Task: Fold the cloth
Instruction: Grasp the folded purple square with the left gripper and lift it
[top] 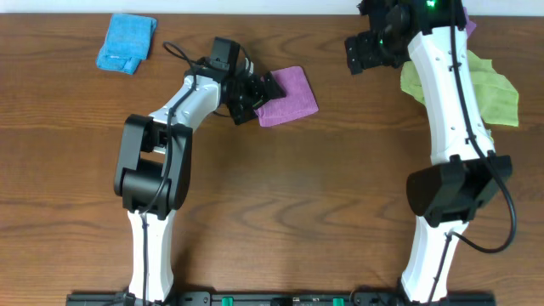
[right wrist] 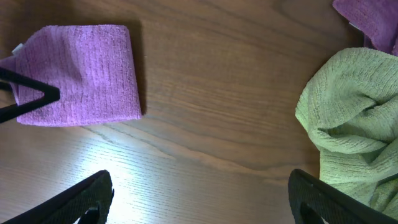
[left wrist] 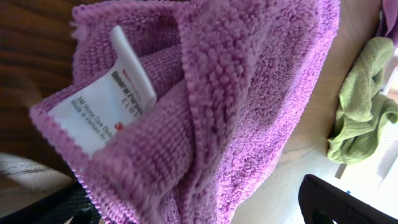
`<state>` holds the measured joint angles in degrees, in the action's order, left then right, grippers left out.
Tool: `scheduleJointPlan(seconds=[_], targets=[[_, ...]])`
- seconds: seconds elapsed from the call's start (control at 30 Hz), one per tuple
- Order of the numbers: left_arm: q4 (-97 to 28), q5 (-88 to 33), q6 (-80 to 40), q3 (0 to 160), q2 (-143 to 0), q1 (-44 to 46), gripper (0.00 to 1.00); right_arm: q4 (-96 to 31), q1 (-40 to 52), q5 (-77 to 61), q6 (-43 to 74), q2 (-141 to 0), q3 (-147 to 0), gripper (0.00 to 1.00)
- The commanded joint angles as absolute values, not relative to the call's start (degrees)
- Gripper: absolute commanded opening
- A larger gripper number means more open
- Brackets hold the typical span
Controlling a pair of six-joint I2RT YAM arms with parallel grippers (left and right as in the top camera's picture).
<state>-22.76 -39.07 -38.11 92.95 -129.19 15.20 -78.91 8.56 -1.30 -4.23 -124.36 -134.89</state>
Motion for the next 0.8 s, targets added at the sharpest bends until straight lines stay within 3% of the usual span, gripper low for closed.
scheduleJointPlan(seconds=[0.0,0.2,0.3,0.53,0.77], targets=[[-20.99,-35.59,-41.78,88.79,-130.02,15.14,0.87,-78.91,8.16,-0.89,-5.04,-124.49,-135.15,0.90],[-16.38,-35.59,-42.92,87.35,-130.02,15.16,0.26,-78.70,8.16,-0.89,-5.04,-124.49,-135.15,0.90],[-13.98,-36.23,-42.89,87.37,-130.02,15.07,0.06,-78.89,8.16,-0.89,-5.04,-124.49,-135.15,0.90],[-4.03,-40.16,-43.77,89.56,-129.99,12.88,0.06,-79.09,8.16,-0.89,-5.02,-124.49,-135.15,0.90],[-2.92,-39.90,-43.75,100.84,-129.95,8.32,0.06,-78.65,8.16,-0.89,-5.02,-124.51,-135.15,0.90]])
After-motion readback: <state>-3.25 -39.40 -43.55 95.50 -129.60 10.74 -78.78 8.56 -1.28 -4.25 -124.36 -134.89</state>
